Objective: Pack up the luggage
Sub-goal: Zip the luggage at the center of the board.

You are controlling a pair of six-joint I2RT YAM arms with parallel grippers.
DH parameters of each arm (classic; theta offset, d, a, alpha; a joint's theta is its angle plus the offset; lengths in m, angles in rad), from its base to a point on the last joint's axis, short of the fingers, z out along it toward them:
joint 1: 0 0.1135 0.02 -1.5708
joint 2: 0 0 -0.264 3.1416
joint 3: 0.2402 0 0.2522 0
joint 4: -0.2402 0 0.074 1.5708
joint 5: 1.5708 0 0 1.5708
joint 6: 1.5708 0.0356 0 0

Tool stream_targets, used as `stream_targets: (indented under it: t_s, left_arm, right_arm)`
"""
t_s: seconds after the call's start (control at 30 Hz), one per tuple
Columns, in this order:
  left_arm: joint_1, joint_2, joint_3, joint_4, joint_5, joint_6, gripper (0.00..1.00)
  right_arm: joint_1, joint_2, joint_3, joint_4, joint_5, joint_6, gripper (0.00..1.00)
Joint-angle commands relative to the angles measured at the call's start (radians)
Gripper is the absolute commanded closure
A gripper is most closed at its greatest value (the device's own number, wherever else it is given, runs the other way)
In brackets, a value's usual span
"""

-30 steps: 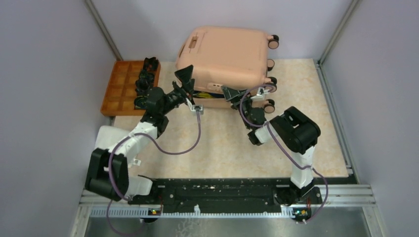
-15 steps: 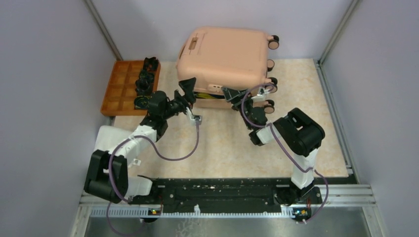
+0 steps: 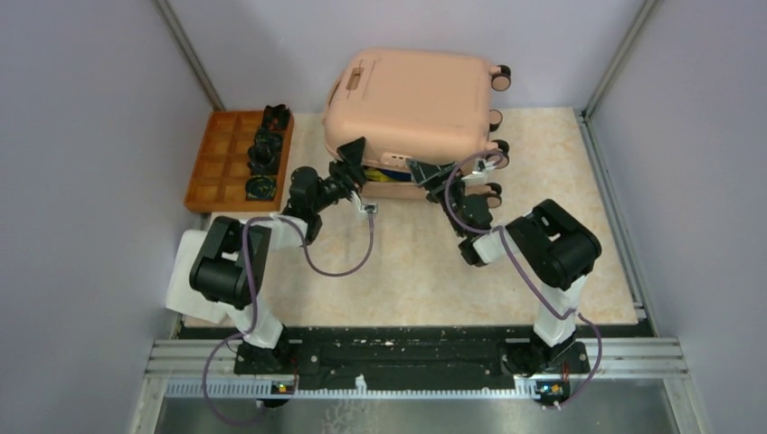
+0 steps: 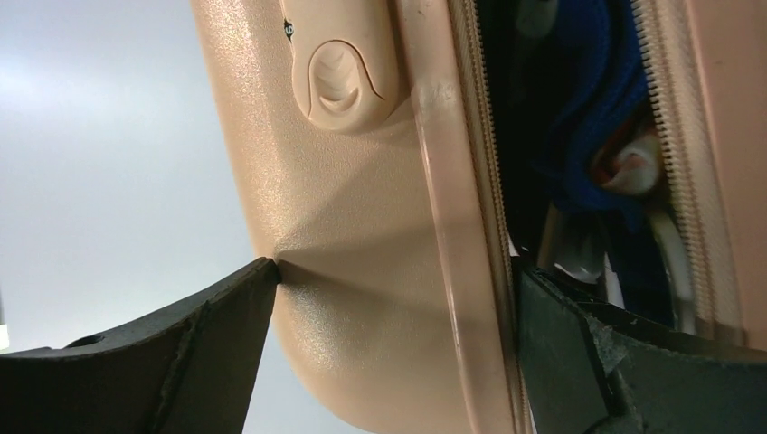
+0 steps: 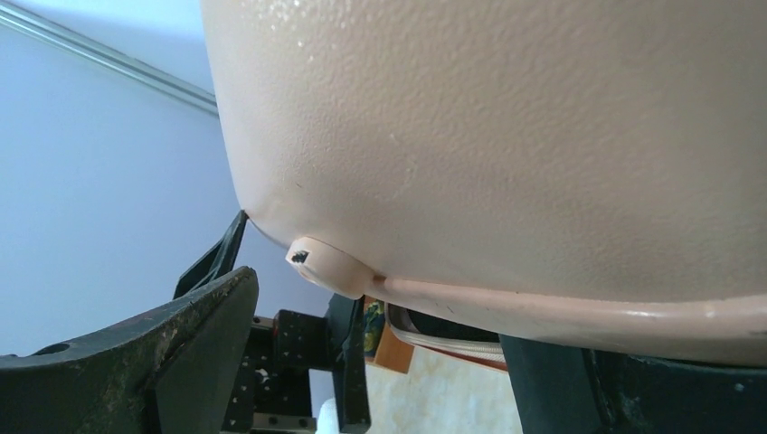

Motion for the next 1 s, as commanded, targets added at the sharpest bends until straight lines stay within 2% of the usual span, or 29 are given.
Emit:
stream_targets:
  t_s: [0.0,0.13,0.2,0.27,0.3,0.33,0.37,0.4,0.47,0.53,0.6,0.67,0.73,0.83,0.9,0.97]
  left_arm:
    - [0.006,0.064,0.127,0.291,-0.082,-0.023,0.01]
    - [0.002,0.041,0.15,0.293,-0.095,-0.093,0.01]
    - [0.0,0.008,0.141,0.271,-0.097,-0.126,0.01]
    - [0.0,-0.035,0.134,0.188,-0.101,-0.153,0.0]
    - [0.0,-0.059,0.131,0.142,-0.097,-0.169,0.05]
    - [0.0,-0.077,0.13,0.084,-0.095,-0.18,0.09]
    - [0.0,-0.092,0.128,0.048,-0.092,-0.185,0.11]
    - [0.0,-0.098,0.124,0.027,-0.094,-0.182,0.12]
    - [0.0,-0.099,0.115,0.009,-0.103,-0.17,0.14]
    - [0.0,-0.095,0.107,0.005,-0.109,-0.156,0.14]
    - [0.0,-0.09,0.102,0.008,-0.111,-0.152,0.14]
    - [0.0,-0.088,0.104,0.01,-0.115,-0.155,0.13]
    - [-0.004,-0.083,0.109,0.01,-0.119,-0.16,0.13]
    - [-0.011,-0.088,0.106,0.0,-0.127,-0.165,0.13]
    - [-0.022,-0.1,0.105,-0.025,-0.142,-0.184,0.14]
    - [-0.035,-0.116,0.108,-0.082,-0.165,-0.21,0.14]
  right_arm:
    - [0.002,-0.097,0.028,0.317,-0.089,-0.002,0.01]
    - [-0.013,-0.143,-0.02,0.315,-0.178,-0.026,0.01]
    - [-0.033,-0.224,-0.134,0.298,-0.232,-0.094,0.01]
    - [-0.057,-0.361,-0.26,0.184,-0.288,-0.231,0.01]
    - [-0.059,-0.45,-0.298,0.046,-0.316,-0.306,0.01]
    - [-0.047,-0.564,-0.303,-0.285,-0.285,-0.466,0.01]
    - [-0.034,-0.666,-0.281,-0.582,-0.191,-0.537,0.01]
    - [-0.033,-0.752,-0.274,-0.736,-0.132,-0.591,0.01]
    - [-0.078,-0.924,-0.337,-0.832,-0.073,-0.585,0.01]
    - [-0.167,-1.168,-0.416,-0.903,-0.024,-0.464,0.01]
    - [-0.235,-1.37,-0.422,-1.117,0.099,-0.366,0.01]
    - [-0.291,-1.483,-0.401,-1.324,0.248,-0.271,0.01]
    - [-0.424,-1.44,-0.359,-1.4,0.196,-0.258,0.01]
    - [-0.585,-1.082,-0.161,-1.559,-0.046,-0.266,0.01]
    - [-0.646,-0.849,0.009,-1.641,-0.196,-0.311,0.01]
    - [-0.659,-0.77,0.049,-1.597,-0.247,-0.359,0.03]
